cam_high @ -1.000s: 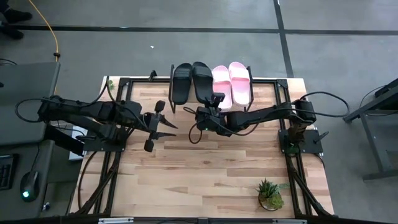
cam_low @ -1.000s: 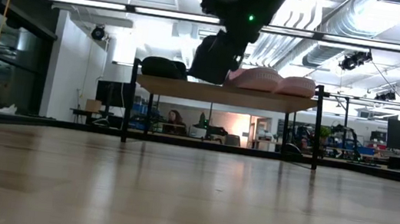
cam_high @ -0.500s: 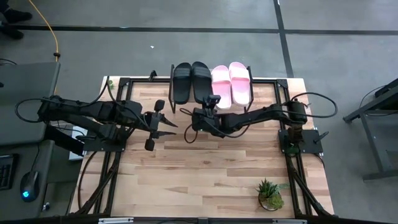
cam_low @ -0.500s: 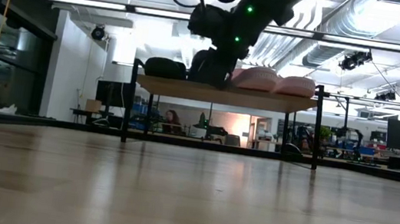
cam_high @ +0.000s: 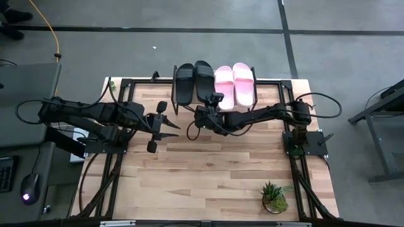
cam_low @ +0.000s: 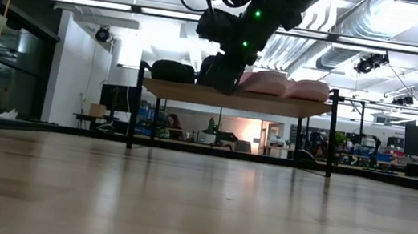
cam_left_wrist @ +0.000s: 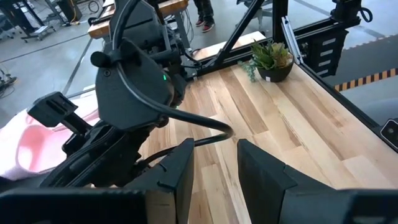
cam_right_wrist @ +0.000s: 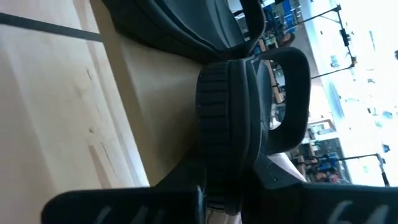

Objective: Pick and place slides into the shelf
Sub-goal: Put the black slides on the shelf

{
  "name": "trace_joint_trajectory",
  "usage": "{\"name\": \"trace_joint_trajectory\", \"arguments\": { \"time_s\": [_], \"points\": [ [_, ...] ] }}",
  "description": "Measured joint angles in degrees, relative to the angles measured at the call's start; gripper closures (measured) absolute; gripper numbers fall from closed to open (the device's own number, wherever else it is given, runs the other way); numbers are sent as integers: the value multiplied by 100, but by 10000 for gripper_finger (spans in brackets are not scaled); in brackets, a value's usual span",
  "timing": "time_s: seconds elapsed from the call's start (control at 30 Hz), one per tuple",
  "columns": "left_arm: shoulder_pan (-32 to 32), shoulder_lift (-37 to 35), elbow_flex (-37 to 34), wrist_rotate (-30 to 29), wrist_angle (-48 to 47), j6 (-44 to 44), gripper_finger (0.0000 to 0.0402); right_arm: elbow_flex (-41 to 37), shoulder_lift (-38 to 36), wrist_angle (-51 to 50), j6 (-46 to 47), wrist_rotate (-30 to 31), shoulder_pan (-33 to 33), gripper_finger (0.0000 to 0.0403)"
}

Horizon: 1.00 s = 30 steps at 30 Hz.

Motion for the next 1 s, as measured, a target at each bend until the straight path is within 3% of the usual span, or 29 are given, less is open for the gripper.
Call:
{"name": "trace_joint_trajectory", "arguments": {
  "time_s": [0.33, 0.73, 1.0],
  "points": [
    [0, 0, 0, 0, 3, -1, 296, 0, 0, -4, 202, -628, -2, 382],
    [0, 0, 0, 2, -1, -38, 295, 0, -4, 51, 470, -1229, 58, 238],
    [-2, 0, 0, 2, -8, -44, 295, -4, -11, 422, -260, -502, 184, 218]
  ]
}}
